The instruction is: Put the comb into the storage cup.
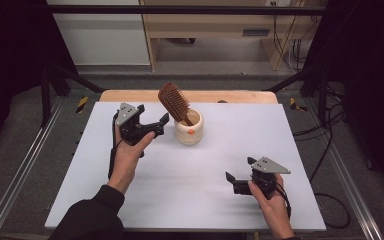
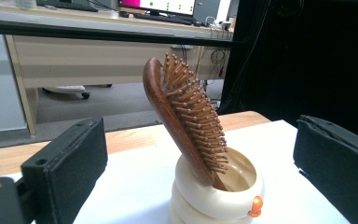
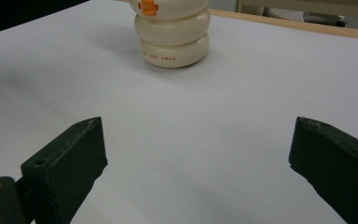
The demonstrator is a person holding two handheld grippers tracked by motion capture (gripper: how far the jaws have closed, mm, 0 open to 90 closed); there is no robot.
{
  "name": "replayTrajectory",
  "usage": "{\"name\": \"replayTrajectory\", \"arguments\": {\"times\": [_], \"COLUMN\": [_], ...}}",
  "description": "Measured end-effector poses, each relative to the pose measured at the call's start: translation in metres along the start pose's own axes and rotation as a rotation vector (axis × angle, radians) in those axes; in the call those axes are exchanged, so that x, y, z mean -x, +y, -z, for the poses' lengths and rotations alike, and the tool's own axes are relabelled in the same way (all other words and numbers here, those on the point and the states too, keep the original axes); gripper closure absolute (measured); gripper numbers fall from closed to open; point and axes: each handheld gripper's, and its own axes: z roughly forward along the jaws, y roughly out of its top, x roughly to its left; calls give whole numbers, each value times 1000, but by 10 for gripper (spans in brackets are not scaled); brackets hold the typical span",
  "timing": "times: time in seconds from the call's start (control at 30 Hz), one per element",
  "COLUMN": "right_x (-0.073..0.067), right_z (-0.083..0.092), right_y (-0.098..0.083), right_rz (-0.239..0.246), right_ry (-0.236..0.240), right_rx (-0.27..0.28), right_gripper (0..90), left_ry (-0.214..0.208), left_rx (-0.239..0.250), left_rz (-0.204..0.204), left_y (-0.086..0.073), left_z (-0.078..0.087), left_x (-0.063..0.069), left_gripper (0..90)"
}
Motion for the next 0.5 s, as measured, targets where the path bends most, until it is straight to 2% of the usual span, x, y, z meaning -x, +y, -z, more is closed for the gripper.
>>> {"name": "replayTrajectory", "arguments": {"times": [0.5], "right_x": [0], "right_z": [0], "right_y": [0], "right_rz": [-1], "right_ry": [0], "right_rx": [-4], "right_gripper": [41], "left_ry": [-2], "left_rx": [11], "left_rz": [-14], "left_y": [4], "left_z": [14], "left_x": [-4], "left_gripper": [29]}}
